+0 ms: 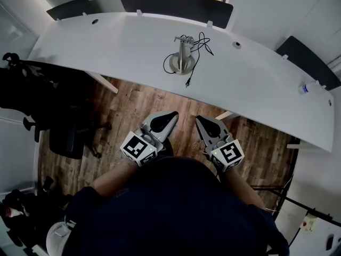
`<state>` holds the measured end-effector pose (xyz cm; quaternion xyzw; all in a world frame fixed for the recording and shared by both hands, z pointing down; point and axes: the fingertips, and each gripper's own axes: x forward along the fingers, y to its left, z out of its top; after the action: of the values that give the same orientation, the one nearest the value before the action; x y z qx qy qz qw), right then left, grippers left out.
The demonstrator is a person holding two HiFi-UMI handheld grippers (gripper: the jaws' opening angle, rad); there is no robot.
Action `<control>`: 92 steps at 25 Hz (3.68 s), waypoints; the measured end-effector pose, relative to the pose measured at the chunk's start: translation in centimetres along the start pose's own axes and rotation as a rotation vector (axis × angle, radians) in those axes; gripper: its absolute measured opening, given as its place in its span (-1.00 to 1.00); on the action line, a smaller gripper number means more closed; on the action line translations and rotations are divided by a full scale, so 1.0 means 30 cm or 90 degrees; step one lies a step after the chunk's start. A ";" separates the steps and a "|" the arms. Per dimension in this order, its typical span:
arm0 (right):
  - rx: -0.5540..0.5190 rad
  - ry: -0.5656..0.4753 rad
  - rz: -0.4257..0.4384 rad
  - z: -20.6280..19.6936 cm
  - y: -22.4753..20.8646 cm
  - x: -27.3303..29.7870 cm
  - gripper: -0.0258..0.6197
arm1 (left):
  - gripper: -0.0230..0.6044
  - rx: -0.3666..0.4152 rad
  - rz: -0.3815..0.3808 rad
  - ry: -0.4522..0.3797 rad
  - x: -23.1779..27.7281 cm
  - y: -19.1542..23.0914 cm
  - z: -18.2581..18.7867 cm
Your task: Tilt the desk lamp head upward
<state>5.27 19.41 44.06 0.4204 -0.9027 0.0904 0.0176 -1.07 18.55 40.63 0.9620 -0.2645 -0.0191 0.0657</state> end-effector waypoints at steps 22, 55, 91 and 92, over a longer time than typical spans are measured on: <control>-0.013 0.032 -0.125 0.141 -0.415 0.587 -0.88 | -0.91 -0.015 -0.110 0.043 0.331 0.709 0.000; -0.067 0.184 0.023 -0.046 -0.958 0.899 -0.87 | -0.78 0.006 0.025 0.164 0.702 0.979 -0.293; -0.313 0.245 0.069 -0.233 -1.139 1.176 -0.69 | -0.51 0.063 0.029 0.147 0.822 1.008 -0.325; -0.321 0.247 0.066 -0.227 -1.142 1.176 -0.70 | -0.51 0.063 0.028 0.147 0.822 1.008 -0.325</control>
<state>8.29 -27.64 59.65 0.3311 -0.8966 -0.0569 0.2887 5.52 -18.67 54.38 0.9538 -0.2767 0.1064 0.0490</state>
